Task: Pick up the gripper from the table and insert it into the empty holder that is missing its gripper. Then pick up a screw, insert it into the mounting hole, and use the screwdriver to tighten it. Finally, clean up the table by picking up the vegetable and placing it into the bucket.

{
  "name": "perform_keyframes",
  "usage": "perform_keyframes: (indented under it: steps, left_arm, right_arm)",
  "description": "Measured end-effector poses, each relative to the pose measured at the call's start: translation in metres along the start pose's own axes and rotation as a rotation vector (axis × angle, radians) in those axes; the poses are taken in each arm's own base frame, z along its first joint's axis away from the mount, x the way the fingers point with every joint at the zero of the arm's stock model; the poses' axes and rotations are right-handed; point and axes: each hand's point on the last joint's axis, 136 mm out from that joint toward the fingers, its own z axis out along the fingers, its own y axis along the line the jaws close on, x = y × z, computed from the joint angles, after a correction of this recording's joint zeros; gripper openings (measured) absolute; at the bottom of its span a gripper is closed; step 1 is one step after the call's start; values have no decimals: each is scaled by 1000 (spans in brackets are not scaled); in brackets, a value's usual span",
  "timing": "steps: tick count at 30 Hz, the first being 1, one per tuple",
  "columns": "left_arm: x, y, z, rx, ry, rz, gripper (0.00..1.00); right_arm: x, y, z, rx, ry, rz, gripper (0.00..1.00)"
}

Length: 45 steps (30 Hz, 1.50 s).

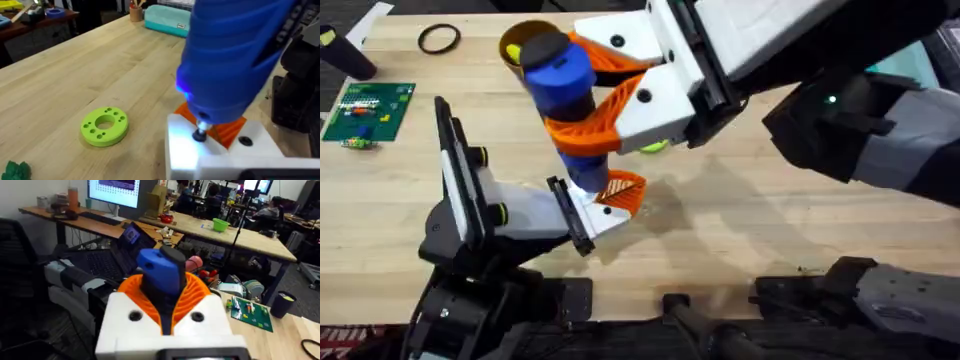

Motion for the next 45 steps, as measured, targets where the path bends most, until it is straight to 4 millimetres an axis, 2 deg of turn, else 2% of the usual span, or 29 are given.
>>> perform_keyframes:
  steps: [14,25,45]
  left_arm:
    - [0,0,0,1,0,1,14]
    - [0,-1,0,4,0,0,14]
    - [0,0,0,0,0,0,14]
  right_arm:
    - [-8,2,0,-5,-22,13,59]
    - [1,-1,0,6,2,43,60]
    - [2,-9,-5,37,11,42,60]
